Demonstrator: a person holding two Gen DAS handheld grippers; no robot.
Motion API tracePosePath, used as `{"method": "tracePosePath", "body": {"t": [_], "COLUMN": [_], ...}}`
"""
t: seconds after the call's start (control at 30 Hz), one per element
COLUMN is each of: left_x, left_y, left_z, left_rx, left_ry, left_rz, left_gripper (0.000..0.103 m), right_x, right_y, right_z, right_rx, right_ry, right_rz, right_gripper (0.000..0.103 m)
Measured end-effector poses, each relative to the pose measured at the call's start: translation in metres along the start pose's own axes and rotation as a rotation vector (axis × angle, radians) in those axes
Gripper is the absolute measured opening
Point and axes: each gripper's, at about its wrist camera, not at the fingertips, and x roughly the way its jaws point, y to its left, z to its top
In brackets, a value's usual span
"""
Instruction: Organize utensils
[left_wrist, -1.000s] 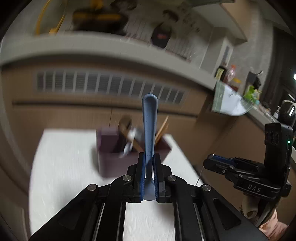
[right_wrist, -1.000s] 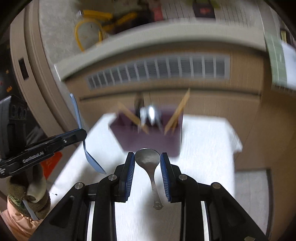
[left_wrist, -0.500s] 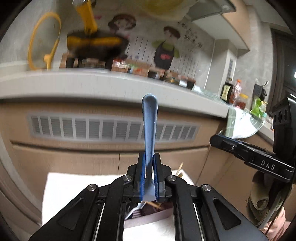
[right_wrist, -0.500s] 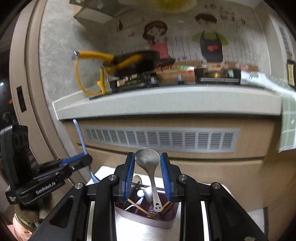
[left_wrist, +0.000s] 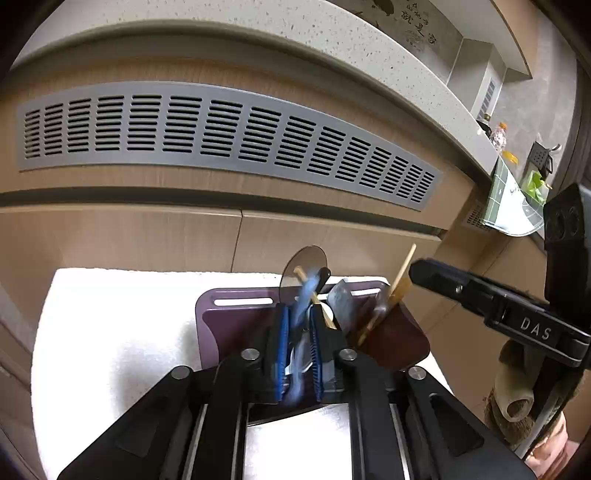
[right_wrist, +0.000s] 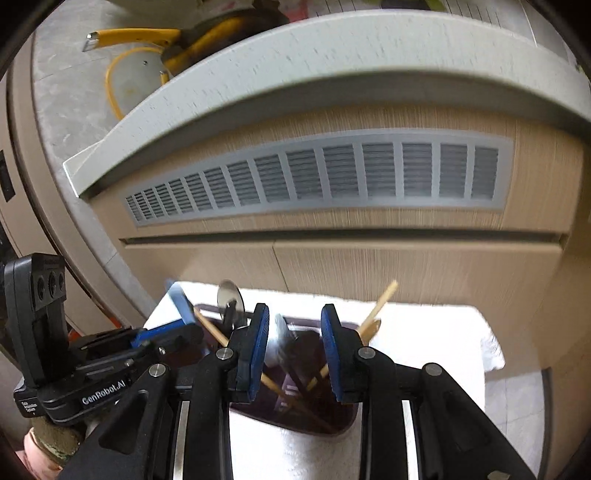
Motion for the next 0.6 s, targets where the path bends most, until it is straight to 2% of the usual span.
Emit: {"method": "tracePosePath", "body": {"t": [0.07,0.13,0.23,0.3,0.33,0.4,0.47,0.5,0.57,0.6], "left_x": [-0.012,-0.029,-0.059,-0.08,-0.089,-0.108,-0.123,-0.129,-0.14,-0.146], "left_y": [-0.002,-0.005,-0.012,-0.017,-0.021,-0.029,-0.034,-0.038,-0.046,-0.05], "left_z": [0.0,-0.004,-0.016,-0.03,-0.039,-0.06,-0.082,-0.092,-0.113,-0.124], "left_rx": [-0.002,0.004,0.005,0.006,0.017,0.033,0.039,0.038,0.044,0.05], "left_ry": [-0.019,-0.049,-0.082,-0.106,-0.119,-0.155,-0.169,-0.175,-0.192,-0.202], "left_rz": [0.002,0.022,0.071,0.123,0.156,0.215,0.248,0.263,0.292,0.313], "left_gripper": [0.032,0.039,0.045,0.056,0.063,0.067,0.077,0.08,0.096,0.1], "right_x": [-0.005,-0.017,-0.042,-0.06,-0.065,-0.084,-0.103,-0.112,-0.125,-0.129], "right_y": [-0.004,-0.003,0.003,0.008,0.012,0.02,0.031,0.033,0.039,0.041], "right_z": [-0.005,-0.011,-0.025,-0.038,-0.042,-0.061,-0.085,-0.095,-0.115,-0.122], "right_rx": [0.015,0.025,0.015,0.012,0.01,-0.002,-0.028,-0.036,-0.043,-0.045], "right_ry": [-0.002,-0.023,-0.044,-0.058,-0.064,-0.09,-0.126,-0.134,-0.134,-0.13], "right_rz": [-0.008,-0.028,-0.047,-0.072,-0.087,-0.128,-0.194,-0.219,-0.249,-0.255], "right_gripper": [0.043,0.051,0.054,0.061,0.068,0.079,0.099,0.101,0.101,0.101]}}
